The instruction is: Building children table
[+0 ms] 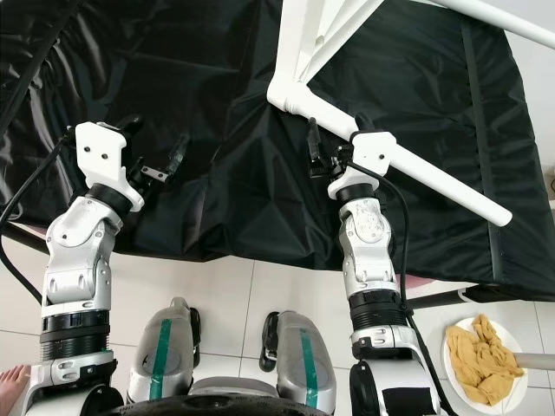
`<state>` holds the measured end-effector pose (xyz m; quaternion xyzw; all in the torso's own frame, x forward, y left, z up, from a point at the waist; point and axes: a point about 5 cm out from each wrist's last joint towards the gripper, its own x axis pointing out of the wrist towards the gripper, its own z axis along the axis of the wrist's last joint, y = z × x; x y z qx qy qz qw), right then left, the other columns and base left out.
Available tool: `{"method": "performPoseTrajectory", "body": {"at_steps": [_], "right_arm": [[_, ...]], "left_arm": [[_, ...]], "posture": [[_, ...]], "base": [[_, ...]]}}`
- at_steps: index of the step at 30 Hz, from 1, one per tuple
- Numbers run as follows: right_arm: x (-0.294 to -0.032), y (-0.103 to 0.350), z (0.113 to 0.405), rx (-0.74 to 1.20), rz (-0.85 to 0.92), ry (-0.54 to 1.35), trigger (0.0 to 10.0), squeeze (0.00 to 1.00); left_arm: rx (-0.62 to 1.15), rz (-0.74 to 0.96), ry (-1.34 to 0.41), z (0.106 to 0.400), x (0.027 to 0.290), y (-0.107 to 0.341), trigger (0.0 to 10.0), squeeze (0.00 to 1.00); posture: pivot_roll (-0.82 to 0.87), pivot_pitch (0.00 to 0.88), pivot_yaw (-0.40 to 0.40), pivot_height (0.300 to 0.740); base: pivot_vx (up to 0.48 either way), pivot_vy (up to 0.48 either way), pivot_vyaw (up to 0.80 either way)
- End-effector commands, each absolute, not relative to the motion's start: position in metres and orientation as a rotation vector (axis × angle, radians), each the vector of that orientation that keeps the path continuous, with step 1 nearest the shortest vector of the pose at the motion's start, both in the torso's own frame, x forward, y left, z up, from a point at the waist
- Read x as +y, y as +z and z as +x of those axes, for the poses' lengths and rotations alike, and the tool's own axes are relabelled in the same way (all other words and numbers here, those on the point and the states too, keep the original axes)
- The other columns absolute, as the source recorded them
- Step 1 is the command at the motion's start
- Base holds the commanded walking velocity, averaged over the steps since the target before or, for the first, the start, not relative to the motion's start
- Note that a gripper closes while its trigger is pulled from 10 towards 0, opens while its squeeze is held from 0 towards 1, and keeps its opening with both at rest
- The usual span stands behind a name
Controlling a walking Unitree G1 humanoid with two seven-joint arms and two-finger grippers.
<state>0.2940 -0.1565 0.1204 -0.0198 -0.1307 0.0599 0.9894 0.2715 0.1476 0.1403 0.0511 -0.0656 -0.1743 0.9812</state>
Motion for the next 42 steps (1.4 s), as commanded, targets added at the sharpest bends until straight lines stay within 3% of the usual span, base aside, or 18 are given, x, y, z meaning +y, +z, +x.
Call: {"method": "performPoseTrajectory", "body": {"at_steps": [1,42], "right_arm": [[-0.1582,0.1191,0.2957,-0.264,-0.032,0.116,10.0,0.00],[-0.1592,0.1149,0.3015,-0.275,-0.073,0.131,10.0,0.00]], "left_arm": [[-0.144,-0.002,-0.107,0.2747,0.1425,0.1371,10.0,0.00],[-0.175,0.056,-0.118,0.2719,0.1386,0.1283,10.0,0.00]], "posture": [[0.12,0.008,-0.073,0.740],[0.12,0.000,-0.083,0.740]], "base": [[0.000,0.000,0.00],[0.000,0.000,0.00]]}}
